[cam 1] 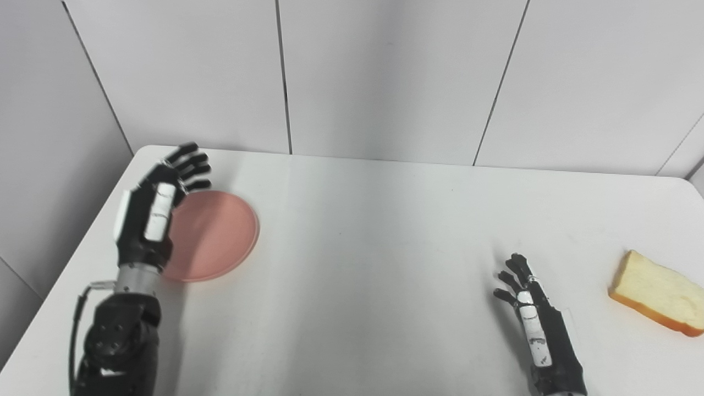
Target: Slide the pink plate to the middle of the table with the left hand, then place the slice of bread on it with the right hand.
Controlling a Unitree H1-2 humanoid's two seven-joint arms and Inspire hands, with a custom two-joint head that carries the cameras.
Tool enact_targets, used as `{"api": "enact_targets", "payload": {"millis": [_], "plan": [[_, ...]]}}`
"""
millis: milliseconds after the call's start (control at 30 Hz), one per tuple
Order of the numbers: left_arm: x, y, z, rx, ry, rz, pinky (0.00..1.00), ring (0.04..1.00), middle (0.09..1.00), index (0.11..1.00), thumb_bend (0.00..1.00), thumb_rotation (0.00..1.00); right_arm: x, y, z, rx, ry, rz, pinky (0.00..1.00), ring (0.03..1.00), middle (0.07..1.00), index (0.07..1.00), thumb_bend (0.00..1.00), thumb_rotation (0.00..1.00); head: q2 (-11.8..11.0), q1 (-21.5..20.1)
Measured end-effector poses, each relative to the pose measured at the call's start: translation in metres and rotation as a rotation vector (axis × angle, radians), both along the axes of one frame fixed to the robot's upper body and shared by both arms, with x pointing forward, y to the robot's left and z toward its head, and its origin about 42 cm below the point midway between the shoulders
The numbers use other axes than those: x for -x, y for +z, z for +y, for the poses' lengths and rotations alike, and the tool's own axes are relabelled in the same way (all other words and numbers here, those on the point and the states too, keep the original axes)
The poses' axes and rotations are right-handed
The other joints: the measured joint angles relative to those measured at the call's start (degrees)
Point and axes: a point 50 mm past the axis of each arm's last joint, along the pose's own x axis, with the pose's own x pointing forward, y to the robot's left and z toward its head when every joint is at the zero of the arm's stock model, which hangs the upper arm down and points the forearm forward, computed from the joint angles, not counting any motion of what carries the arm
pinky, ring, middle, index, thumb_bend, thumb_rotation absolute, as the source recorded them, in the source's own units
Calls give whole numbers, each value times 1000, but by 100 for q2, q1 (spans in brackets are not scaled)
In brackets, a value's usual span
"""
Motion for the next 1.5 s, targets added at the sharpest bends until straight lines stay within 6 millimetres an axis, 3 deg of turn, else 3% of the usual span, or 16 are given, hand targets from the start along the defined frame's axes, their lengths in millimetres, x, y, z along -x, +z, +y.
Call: {"api": "enact_targets", "payload": {"millis": [100, 233, 367, 467, 767, 867, 933, 1067, 1233, 1367, 1500], "plan": [[-10, 21, 12, 18, 36, -48, 673, 737, 746, 706, 892, 800, 0, 0, 0, 0, 0, 0, 851, 875, 921, 926, 737, 1000, 9, 0], [-19, 25, 32, 19, 89, -29, 682, 741, 737, 713, 841, 808, -1, 0, 1, 0, 4, -1, 843, 875, 919, 920, 733, 1000, 18, 0], [-23, 14, 52, 41, 152, 23, 730, 764, 752, 737, 820, 808, -1, 0, 1, 0, 4, -1, 834, 869, 916, 918, 730, 1000, 18, 0], [-30, 0, 64, 80, 197, 74, 703, 758, 747, 733, 790, 792, 0, 0, 0, 2, 3, 1, 833, 867, 914, 920, 733, 1000, 26, -18], [-45, -30, 74, 127, 232, 147, 671, 740, 733, 721, 781, 764, 0, 0, 1, 2, 7, -1, 827, 861, 908, 919, 731, 1000, 88, -70], [-46, -50, 79, 165, 248, 194, 619, 710, 719, 711, 798, 757, 0, 1, 1, 2, 7, -4, 837, 868, 910, 923, 728, 1000, 97, -70], [-48, -64, 82, 194, 258, 225, 638, 697, 700, 699, 853, 740, 1, 1, 1, 2, 6, -4, 841, 866, 909, 922, 733, 1000, 97, -79], [-52, -85, 88, 214, 278, 264, 613, 676, 680, 686, 862, 734, 2, 1, 1, 2, 6, -4, 824, 855, 907, 921, 732, 1000, 114, -97], [-67, -84, 97, 244, 294, 256, 612, 668, 685, 721, 838, 740, 2, 2, 1, 8, 6, -5, 820, 850, 907, 918, 747, 1000, 167, -114], [-71, -84, 101, 243, 294, 253, 620, 671, 695, 738, 738, 754, 2, 2, 1, 7, 7, -6, 820, 848, 906, 919, 755, 1000, 193, -123], [-70, -85, 101, 249, 277, 246, 619, 701, 699, 728, 777, 751, 3, 2, 1, 8, 6, -5, 809, 840, 910, 919, 762, 1000, 220, -141]]}}
